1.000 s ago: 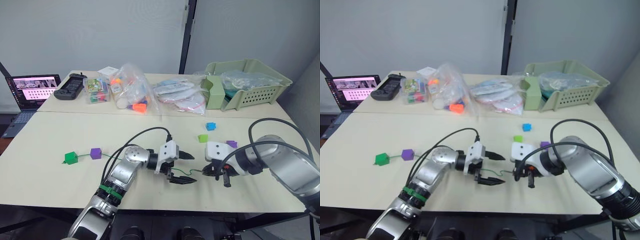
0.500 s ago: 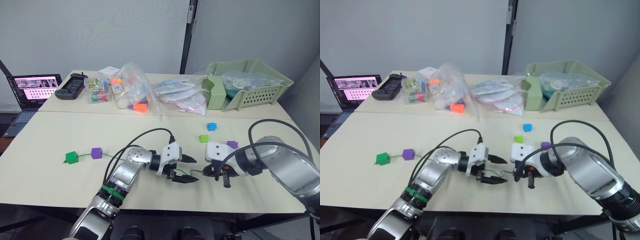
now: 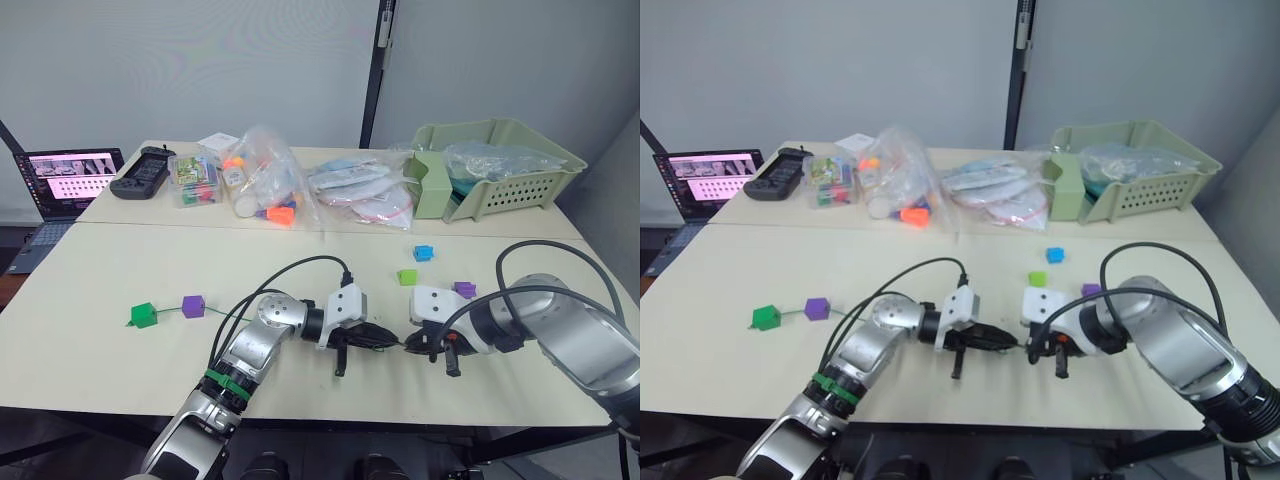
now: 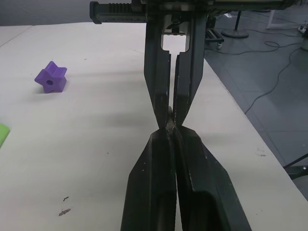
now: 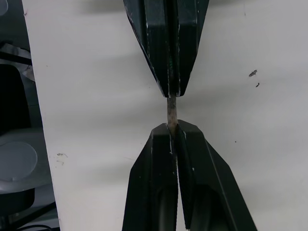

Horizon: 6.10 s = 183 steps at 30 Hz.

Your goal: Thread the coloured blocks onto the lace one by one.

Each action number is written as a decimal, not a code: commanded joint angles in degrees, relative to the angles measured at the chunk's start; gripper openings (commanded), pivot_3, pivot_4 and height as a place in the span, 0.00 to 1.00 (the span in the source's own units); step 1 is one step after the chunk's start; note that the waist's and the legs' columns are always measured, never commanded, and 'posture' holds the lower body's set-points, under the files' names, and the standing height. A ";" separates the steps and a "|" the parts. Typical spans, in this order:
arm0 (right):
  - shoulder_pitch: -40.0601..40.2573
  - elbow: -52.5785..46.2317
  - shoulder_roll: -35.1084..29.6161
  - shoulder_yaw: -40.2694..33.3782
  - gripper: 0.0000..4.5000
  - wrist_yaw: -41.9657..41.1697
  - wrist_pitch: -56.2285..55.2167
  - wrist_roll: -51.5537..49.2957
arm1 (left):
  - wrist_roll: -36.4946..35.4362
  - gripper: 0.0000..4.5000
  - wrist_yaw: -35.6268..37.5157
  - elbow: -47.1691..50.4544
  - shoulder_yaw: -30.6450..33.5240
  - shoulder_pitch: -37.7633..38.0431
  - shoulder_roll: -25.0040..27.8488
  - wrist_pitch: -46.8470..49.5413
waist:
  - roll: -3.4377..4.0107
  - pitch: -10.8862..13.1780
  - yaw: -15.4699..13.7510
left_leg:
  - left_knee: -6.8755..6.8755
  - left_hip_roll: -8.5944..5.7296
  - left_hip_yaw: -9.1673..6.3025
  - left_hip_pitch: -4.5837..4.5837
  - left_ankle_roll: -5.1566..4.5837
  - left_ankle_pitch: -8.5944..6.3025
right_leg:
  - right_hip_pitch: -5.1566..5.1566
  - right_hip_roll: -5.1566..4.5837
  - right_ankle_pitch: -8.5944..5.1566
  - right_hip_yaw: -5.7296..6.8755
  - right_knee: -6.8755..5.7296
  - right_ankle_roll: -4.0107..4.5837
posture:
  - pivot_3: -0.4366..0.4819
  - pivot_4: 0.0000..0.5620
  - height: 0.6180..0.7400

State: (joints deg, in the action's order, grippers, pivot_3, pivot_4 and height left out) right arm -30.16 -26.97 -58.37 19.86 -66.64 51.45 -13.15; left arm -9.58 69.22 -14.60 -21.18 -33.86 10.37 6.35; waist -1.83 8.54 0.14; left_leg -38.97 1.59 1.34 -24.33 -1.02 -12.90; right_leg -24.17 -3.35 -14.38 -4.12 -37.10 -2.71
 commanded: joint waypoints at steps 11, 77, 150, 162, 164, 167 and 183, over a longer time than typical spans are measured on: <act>0.96 -4.10 -1.93 -6.63 0.84 1.66 4.80 -6.00 | -1.17 0.00 0.40 -2.82 1.32 -3.34 -0.71 -1.34 | 0.00 0.00 -0.20 | 0.00 -0.01 0.00 -0.01 0.00 0.00 | 0.01 0.00 0.00 0.00 0.01 0.00 | 0.48 0.27 0.95; 11.65 30.89 35.04 -36.76 0.26 48.34 -22.34 -1.57 | -3.06 0.00 -0.95 -0.38 5.21 -1.91 1.33 0.83 | 0.12 -0.06 0.61 | 0.10 -0.10 -0.16 0.05 0.02 0.02 | 0.13 0.02 0.00 -0.06 0.00 -0.02 | 0.48 0.27 0.95; 6.13 14.81 -4.62 -1.96 0.99 -3.51 -27.17 10.60 | -0.35 0.00 -2.24 -5.40 2.61 -1.98 -0.91 -2.70 | 0.11 -0.05 0.07 | 0.07 -0.20 -0.29 -0.02 0.03 0.03 | 0.19 -0.03 -0.02 -0.01 0.18 -0.09 | 0.48 0.27 0.95; 3.80 14.78 -2.95 -0.99 0.30 -6.03 -23.20 13.52 | 0.23 0.00 -2.65 -3.62 1.08 0.55 -0.96 -2.98 | 0.12 -0.05 -0.12 | 0.04 -0.21 -0.29 0.00 0.04 0.03 | 0.16 -0.04 -0.02 -0.01 0.09 -0.09 | 0.48 0.27 0.95; 3.61 14.16 -2.90 -1.09 0.30 -6.36 -22.33 13.41 | 0.19 0.00 -2.88 -3.75 1.04 0.63 -1.22 -3.04 | 0.12 -0.05 -0.20 | 0.04 -0.21 -0.29 0.00 0.04 0.03 | 0.16 -0.05 -0.02 -0.01 0.09 -0.09 | 0.48 0.27 0.95; 3.20 11.34 -2.33 -1.56 0.30 -6.96 -19.00 11.64 | 0.09 0.00 -3.53 -4.17 1.13 0.91 -1.85 -3.02 | 0.12 -0.05 -0.20 | 0.05 -0.21 -0.29 0.00 0.04 0.03 | 0.15 -0.05 -0.02 -0.01 0.08 -0.08 | 0.48 0.27 0.95; 3.77 7.50 0.70 0.55 0.30 -4.86 -11.16 11.94 | 0.39 0.00 -3.79 -5.37 0.65 1.86 -2.66 -3.07 | 0.12 -0.05 -0.26 | 0.03 -0.21 -0.30 0.01 0.04 0.03 | 0.15 -0.05 -0.02 0.00 0.06 -0.08 | 0.48 0.27 0.95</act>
State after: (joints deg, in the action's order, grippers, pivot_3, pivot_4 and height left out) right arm -25.99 -18.59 -57.52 21.30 -71.82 39.98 -0.90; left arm -9.10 65.61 -20.80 -20.40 -31.58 8.40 3.92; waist -1.70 8.49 -0.12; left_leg -38.94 1.38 1.05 -24.32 -0.99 -12.87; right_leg -24.02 -3.40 -14.40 -4.12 -37.05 -2.79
